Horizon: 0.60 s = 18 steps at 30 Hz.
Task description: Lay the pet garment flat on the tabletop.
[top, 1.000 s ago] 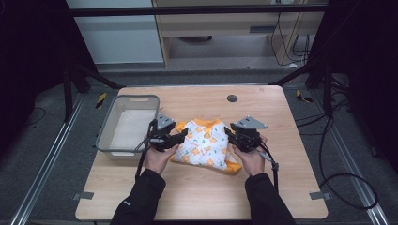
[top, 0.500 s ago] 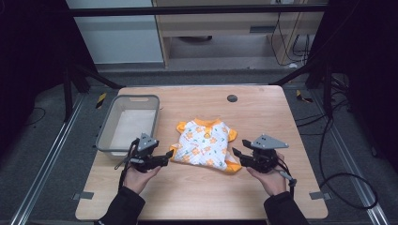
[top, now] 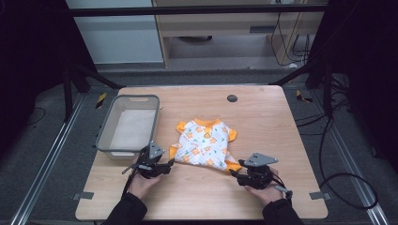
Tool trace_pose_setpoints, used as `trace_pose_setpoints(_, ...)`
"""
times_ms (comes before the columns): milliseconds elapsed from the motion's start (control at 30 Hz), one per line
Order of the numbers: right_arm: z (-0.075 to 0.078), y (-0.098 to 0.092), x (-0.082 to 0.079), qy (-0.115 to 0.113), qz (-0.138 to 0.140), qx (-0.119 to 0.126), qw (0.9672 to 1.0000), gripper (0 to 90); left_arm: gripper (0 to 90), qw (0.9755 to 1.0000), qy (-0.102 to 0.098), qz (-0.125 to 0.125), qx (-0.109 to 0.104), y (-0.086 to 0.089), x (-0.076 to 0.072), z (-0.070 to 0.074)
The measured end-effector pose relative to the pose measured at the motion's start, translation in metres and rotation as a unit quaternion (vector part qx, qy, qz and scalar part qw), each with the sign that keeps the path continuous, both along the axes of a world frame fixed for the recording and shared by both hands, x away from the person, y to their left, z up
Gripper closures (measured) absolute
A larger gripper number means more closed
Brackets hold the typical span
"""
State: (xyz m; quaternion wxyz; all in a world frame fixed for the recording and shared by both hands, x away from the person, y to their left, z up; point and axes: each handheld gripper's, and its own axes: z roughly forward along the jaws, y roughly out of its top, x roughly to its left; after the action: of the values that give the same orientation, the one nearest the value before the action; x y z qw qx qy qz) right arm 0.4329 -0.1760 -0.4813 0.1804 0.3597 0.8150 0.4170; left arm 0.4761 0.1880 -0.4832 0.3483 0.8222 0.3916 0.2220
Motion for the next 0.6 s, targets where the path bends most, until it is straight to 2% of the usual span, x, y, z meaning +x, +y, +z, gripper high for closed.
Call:
trace_pose_setpoints(67, -0.004, 0.005, 0.002, 0.003, 0.004, -0.004, 1.0, 47.9, 39.5, 1.0, 0.005, -0.003, -0.008, -0.001, 0.002, -0.002)
trace_pose_setpoints(200, -0.008, 0.012, 0.005, 0.005, 0.012, -0.006, 0.9999, 49.1, 42.7, 0.9999, 0.008, -0.007, -0.001, -0.004, 0.005, -0.006)
trace_pose_setpoints(300, -0.013, 0.018, 0.009, 0.013, 0.022, -0.005, 0.9997, 53.9, 49.3, 0.9998, 0.013, -0.015, -0.005, -0.004, 0.008, -0.009)
trace_pose_setpoints(333, -0.015, 0.022, 0.011, 0.021, 0.026, -0.013, 0.9994, 58.2, 53.2, 0.9995, 0.023, -0.018, -0.016, -0.005, 0.01, -0.01)
trace_pose_setpoints(433, -0.017, 0.023, 0.012, 0.023, 0.026, -0.021, 0.9992, 62.4, 61.3, 0.9991, 0.032, -0.02, -0.017, -0.006, 0.01, -0.01)
trace_pose_setpoints(467, -0.018, 0.023, 0.013, 0.025, 0.026, -0.021, 0.9991, 63.7, 61.3, 0.999, 0.037, -0.02, -0.015, -0.007, 0.01, -0.011)
trace_pose_setpoints(500, -0.018, 0.024, 0.013, 0.028, 0.022, -0.021, 0.9991, 67.5, 66.0, 0.9989, 0.042, -0.017, -0.014, -0.008, 0.01, -0.011)
trace_pose_setpoints(533, -0.017, 0.024, 0.013, 0.035, 0.023, -0.023, 0.9989, 75.3, 71.3, 0.9988, 0.047, -0.016, -0.006, -0.011, 0.011, -0.012)
trace_pose_setpoints(567, -0.017, 0.024, 0.013, 0.035, 0.023, -0.023, 0.9989, 75.3, 73.3, 0.9988, 0.047, -0.016, -0.006, -0.011, 0.011, -0.012)
trace_pose_setpoints(600, -0.017, 0.024, 0.013, 0.041, 0.023, -0.022, 0.9987, 82.1, 75.8, 0.9988, 0.046, -0.015, 0.002, -0.013, 0.01, -0.012)
